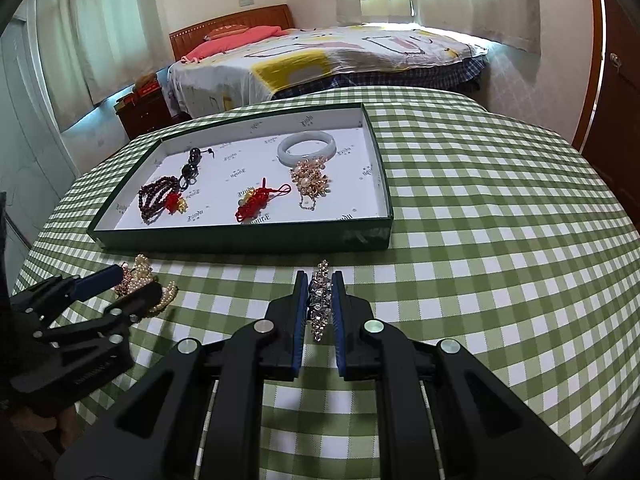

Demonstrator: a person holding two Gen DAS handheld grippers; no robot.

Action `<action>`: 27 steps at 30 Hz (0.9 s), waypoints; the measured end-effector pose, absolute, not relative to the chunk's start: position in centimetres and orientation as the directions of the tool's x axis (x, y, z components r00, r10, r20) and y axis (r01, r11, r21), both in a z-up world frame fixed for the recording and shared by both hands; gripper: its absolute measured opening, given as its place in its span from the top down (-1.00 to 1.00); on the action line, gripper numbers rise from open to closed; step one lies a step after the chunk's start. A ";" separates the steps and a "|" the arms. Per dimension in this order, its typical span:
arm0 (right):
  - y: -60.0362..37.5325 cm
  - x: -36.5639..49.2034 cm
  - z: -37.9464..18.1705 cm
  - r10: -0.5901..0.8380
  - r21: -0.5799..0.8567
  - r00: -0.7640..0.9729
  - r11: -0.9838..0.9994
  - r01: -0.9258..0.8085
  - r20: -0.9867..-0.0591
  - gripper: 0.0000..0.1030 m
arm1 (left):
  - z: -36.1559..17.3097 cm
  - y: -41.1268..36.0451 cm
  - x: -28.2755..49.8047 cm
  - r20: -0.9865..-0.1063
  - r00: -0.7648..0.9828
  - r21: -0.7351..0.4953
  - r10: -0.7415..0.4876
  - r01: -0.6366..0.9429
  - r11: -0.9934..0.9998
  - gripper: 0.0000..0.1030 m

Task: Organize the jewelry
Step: 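Grasp the pearl cluster brooch with the left tool while the right tool holds the rhinestone brooch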

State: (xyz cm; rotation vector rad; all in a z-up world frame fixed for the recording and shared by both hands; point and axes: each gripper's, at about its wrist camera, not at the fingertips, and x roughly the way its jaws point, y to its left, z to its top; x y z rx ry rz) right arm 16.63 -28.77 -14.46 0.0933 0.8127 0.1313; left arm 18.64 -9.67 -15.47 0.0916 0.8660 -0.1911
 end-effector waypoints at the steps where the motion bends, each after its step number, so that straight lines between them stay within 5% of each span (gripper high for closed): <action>1: -28.9 16.5 -14.4 0.153 0.134 0.681 0.988 -0.080 -0.717 0.76 | -15.5 -9.8 18.7 -0.764 0.631 0.003 -0.131 0.207 0.978 -0.01; 9: -29.2 16.7 -14.6 0.159 0.152 0.680 0.986 -0.071 -0.716 0.76 | -16.2 -9.8 19.1 -0.782 0.609 0.000 -0.132 0.211 0.978 0.40; 27: -28.8 16.6 -14.8 0.154 0.142 0.681 0.987 -0.074 -0.716 0.76 | -15.7 -9.5 18.5 -0.759 0.631 -0.011 -0.159 0.232 0.973 0.63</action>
